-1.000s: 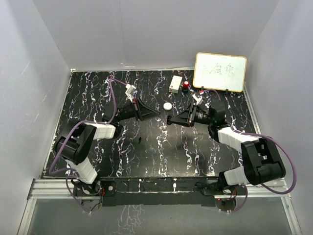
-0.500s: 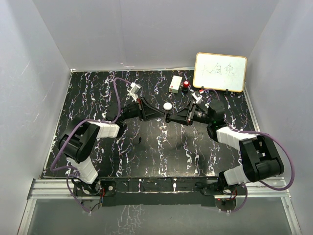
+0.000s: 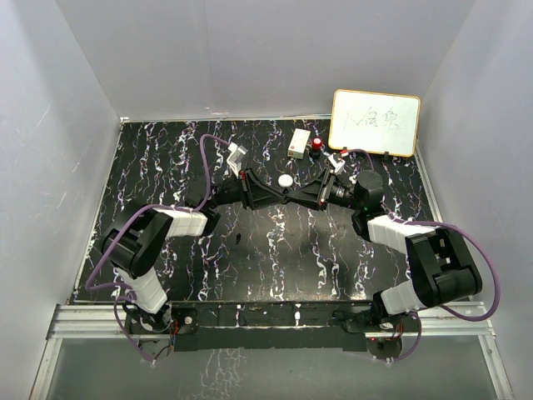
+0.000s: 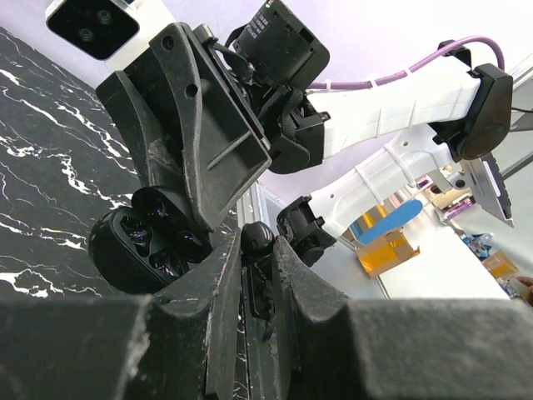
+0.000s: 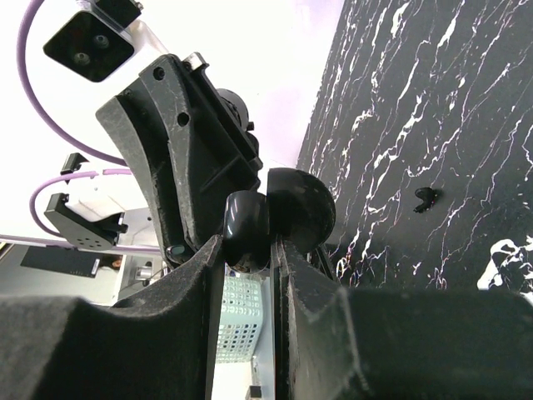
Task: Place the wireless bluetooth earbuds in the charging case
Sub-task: Place the earbud in the charging case.
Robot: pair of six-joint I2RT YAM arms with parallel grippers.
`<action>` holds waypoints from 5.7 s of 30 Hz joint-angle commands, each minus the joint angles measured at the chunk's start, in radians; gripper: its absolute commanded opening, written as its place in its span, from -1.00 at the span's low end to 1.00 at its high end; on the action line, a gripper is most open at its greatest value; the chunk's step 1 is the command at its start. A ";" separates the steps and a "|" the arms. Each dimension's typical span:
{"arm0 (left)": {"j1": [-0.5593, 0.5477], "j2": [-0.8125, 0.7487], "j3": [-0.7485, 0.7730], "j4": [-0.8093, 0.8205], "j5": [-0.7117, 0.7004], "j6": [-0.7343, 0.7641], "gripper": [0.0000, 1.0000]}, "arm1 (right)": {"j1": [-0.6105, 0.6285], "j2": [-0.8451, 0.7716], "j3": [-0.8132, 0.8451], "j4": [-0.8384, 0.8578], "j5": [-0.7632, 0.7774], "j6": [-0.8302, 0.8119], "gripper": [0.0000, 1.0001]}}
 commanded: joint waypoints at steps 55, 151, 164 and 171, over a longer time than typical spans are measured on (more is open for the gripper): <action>-0.006 -0.053 -0.037 -0.020 -0.144 0.203 -1.00 | 0.006 -0.015 -0.015 0.172 -0.008 0.085 -1.00; -0.041 -0.280 -0.030 -0.434 -0.207 0.353 0.13 | 0.006 0.034 -0.011 0.231 0.005 0.121 -1.00; -0.045 -0.308 -0.058 -0.465 -0.225 0.363 0.13 | 0.007 0.038 -0.006 0.243 0.012 0.127 -1.00; -0.045 -0.323 -0.065 -0.479 -0.241 0.369 0.13 | 0.007 0.040 -0.005 0.246 0.013 0.130 -1.00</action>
